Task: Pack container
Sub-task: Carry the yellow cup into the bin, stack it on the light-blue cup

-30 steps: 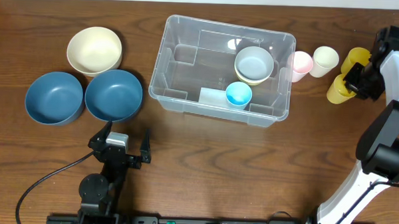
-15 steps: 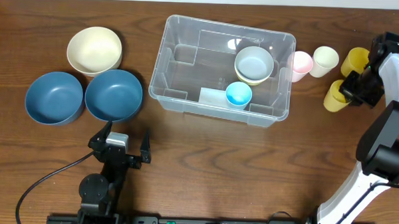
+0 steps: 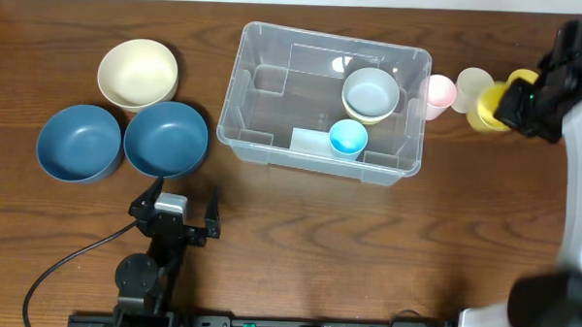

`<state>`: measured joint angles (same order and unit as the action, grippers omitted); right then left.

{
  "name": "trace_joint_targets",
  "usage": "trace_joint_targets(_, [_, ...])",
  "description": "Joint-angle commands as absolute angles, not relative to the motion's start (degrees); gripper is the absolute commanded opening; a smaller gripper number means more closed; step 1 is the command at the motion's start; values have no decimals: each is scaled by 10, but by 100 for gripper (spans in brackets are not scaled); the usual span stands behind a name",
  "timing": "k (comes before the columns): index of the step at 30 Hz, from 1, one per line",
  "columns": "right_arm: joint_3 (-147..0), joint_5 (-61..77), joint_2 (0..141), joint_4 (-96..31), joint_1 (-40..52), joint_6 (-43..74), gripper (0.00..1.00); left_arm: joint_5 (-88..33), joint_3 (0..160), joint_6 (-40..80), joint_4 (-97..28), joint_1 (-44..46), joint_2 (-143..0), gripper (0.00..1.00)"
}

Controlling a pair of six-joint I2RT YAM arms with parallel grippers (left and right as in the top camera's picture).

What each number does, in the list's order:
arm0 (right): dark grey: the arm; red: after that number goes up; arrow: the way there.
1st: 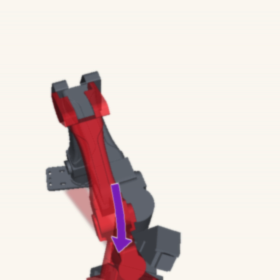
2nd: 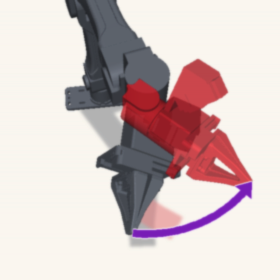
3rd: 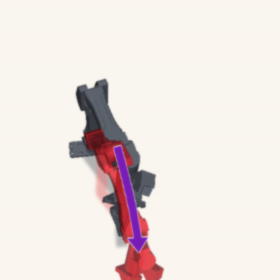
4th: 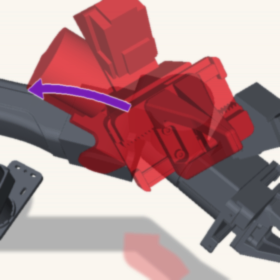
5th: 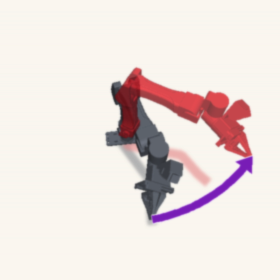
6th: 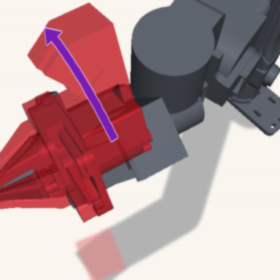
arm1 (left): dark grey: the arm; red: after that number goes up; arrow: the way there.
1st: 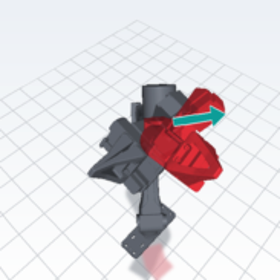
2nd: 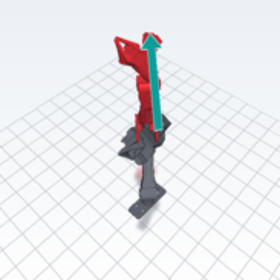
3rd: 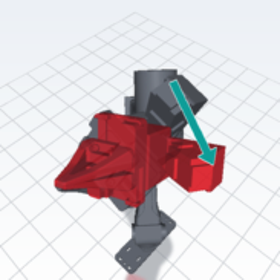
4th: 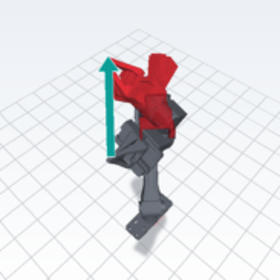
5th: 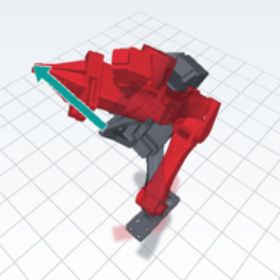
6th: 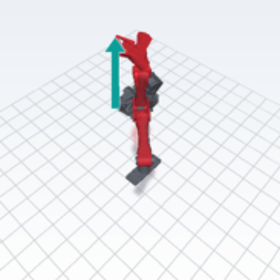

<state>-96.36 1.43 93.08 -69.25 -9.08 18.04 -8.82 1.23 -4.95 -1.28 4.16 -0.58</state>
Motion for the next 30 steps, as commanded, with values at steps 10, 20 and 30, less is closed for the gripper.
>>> trace_joint_targets(10, [-966, 11, 880, -619, 174, 225, 1, -99, 2, -55, -32, 39, -2, 98])
trace_joint_targets(20, [-966, -2, 1007, -631, 249, 251, 1, -99, 2, -55, -32, 39, -2, 98])
trace_joint_targets(30, [-966, -3, 1043, -673, 253, 261, 1, -99, 2, -55, -32, 39, -2, 98])
